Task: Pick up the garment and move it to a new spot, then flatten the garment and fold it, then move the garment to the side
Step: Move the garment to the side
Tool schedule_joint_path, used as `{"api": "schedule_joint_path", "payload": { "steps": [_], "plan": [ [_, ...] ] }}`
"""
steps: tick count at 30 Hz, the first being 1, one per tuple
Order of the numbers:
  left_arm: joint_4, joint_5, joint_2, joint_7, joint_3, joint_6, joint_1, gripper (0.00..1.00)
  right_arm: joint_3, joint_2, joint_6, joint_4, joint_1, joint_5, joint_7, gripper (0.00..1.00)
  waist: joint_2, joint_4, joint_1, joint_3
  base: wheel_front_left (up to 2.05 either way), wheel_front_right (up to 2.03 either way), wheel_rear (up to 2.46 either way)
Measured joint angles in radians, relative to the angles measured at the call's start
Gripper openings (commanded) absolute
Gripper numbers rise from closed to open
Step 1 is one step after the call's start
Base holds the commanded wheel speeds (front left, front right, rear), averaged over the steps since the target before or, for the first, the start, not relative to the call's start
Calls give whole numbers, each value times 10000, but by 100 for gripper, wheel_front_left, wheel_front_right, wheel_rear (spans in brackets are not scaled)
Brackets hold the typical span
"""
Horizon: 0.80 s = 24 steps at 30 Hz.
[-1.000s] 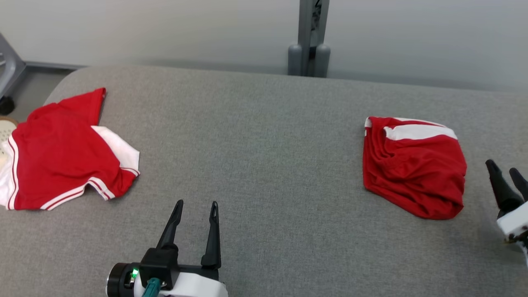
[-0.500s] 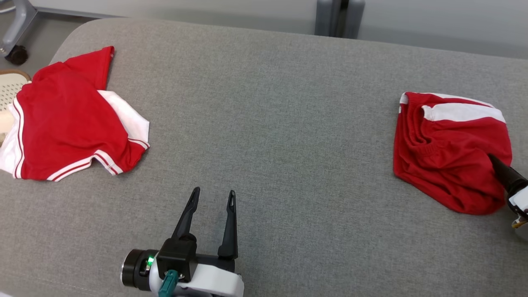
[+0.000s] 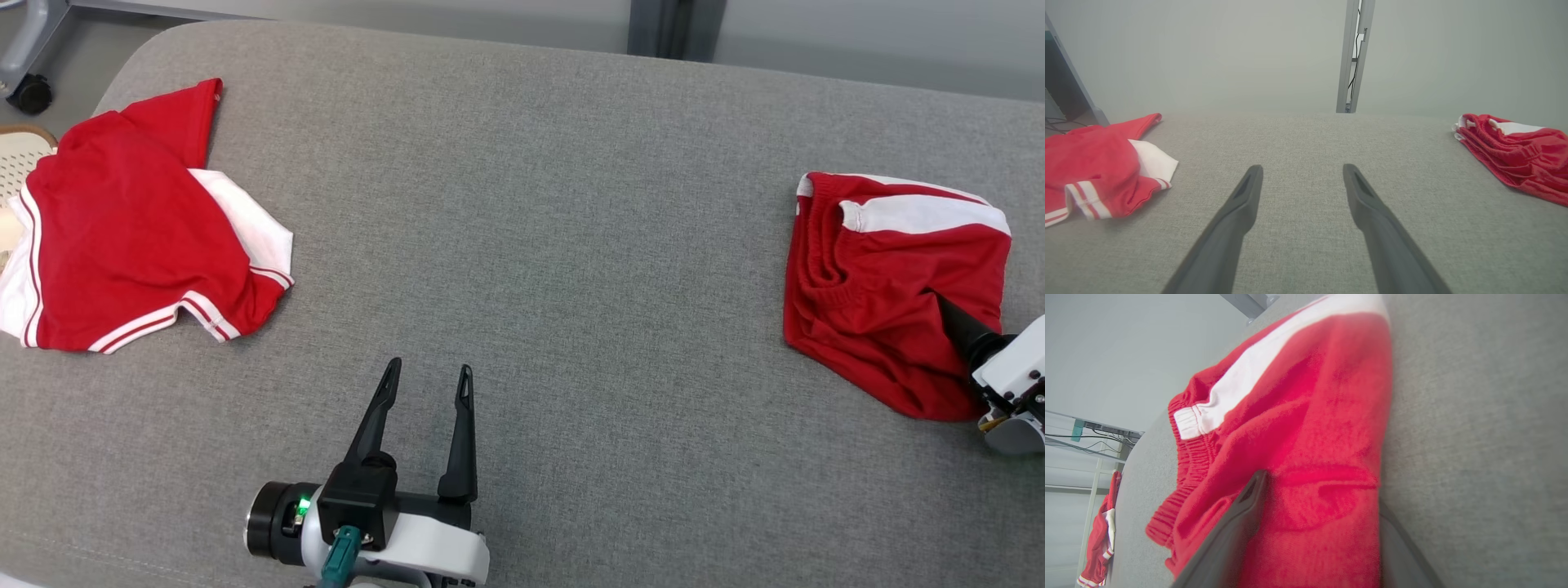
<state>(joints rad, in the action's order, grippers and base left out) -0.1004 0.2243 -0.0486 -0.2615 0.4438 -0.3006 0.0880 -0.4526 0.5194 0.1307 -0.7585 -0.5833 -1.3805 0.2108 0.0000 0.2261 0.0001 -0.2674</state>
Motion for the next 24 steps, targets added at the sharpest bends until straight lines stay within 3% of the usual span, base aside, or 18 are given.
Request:
{"api": "schedule_joint_path", "payload": {
  "steps": [1,2,3,4,12,22,24],
  "plan": [
    [0,0,2,0,27,0,1,100,-98,27,0,13,-34,8,-6,100,0,0,0,-11,0,0,0],
    [0,0,0,0,50,-10,7,100,-180,54,0,27,-56,19,-31,87,0,0,0,-24,0,0,0],
    [2,0,0,0,65,-12,13,100,-274,96,0,46,-70,23,-40,38,0,2,0,-36,0,0,0],
    [2,0,0,0,79,-12,19,100,-384,153,0,84,-93,25,-59,0,0,3,0,-48,0,0,0],
    [155,77,0,0,38,-169,270,100,-2184,1296,0,426,-545,1127,-932,0,0,-169,-1,-243,0,0,0],
    [293,518,2,0,725,-545,625,100,-4163,4305,2,-234,-822,1831,-1505,0,0,-259,0,-741,0,0,0],
    [309,558,2,0,796,-602,648,100,-4406,4571,2,-468,-898,2088,-1634,0,0,-253,0,-825,0,0,0]
  ]
}}
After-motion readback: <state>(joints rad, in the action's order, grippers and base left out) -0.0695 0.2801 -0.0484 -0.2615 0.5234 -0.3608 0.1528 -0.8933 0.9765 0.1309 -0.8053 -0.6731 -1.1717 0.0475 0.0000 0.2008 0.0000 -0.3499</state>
